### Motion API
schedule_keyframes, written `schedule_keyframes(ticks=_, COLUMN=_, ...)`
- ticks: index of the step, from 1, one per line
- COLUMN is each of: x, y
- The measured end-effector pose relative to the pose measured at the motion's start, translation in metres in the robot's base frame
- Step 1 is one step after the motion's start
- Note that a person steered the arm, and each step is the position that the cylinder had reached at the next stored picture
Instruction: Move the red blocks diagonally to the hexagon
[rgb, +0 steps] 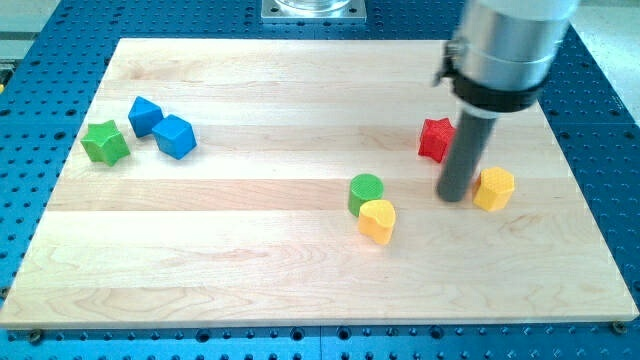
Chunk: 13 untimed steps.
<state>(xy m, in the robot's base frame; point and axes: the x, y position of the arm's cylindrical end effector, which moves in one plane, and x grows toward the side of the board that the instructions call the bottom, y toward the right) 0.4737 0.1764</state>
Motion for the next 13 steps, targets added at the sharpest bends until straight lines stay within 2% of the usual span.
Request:
schedule_keyframes(ticks=1, x=-0.031, y=0.015)
schedule_keyframes(ticks=2, x=-0.045, y=0.011)
schedule_keyframes(ticks=3, x=-0.048, y=0.044)
schedule_keyframes(ticks=4, x=-0.068, y=0.046)
schedule_keyframes(ticks=6, x=-0.074, y=-0.147)
schedule_keyframes(ticks=7, x=-0.082, y=-0.168)
schedule_keyframes(ticks=8, x=-0.104, y=-0.108)
schedule_keyframes(ticks=9, x=-0.107, y=-0.075)
schedule_keyframes(ticks=10, x=-0.128, y=-0.066)
schedule_keyframes(ticks=11, x=-0.145, y=-0.089)
schedule_keyframes(ticks=13, x=-0.125, y=-0.230)
